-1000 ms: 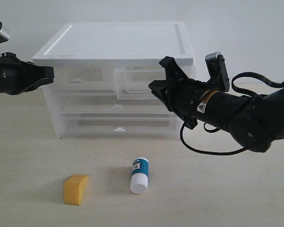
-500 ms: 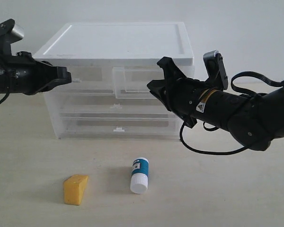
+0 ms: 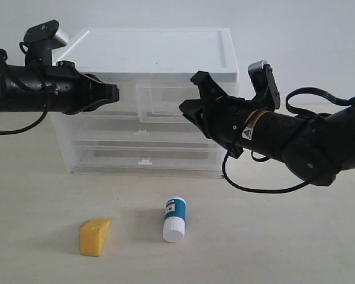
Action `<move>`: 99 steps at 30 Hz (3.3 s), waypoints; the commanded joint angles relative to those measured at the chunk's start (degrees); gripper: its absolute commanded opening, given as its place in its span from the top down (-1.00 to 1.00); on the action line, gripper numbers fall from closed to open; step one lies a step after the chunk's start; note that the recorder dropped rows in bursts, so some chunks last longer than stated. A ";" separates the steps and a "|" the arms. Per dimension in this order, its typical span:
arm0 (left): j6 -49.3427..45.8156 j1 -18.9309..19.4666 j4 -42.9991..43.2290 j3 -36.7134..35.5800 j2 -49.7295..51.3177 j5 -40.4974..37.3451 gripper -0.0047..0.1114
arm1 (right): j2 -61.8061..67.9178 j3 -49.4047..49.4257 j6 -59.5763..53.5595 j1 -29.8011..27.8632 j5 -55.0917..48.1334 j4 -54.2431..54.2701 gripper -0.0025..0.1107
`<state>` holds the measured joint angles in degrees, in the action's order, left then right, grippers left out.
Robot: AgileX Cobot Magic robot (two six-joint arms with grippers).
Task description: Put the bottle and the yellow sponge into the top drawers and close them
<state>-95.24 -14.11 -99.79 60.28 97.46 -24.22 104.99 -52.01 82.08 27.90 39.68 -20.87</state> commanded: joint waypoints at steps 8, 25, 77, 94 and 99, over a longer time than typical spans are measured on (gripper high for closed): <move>0.95 -0.40 -0.15 6.83 9.64 -2.36 0.85 | -1.63 -1.24 -4.28 0.02 4.53 -1.45 0.96; 0.95 -0.40 -0.15 10.14 12.00 -1.10 0.85 | -1.63 -1.24 7.15 0.02 3.67 -11.54 0.96; 1.49 0.46 1.36 11.30 12.87 0.67 0.85 | -2.31 6.86 7.49 0.11 11.42 -16.45 0.96; 2.13 2.82 1.66 11.30 12.87 0.00 0.85 | -3.98 10.07 6.41 0.11 13.23 -16.18 0.96; 2.13 2.82 1.66 11.30 12.87 0.00 0.85 | -3.98 10.94 6.23 0.11 14.18 -16.38 0.96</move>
<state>-93.67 -12.57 -94.23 70.12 109.90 -30.20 102.05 -41.66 89.48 27.37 50.93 -34.33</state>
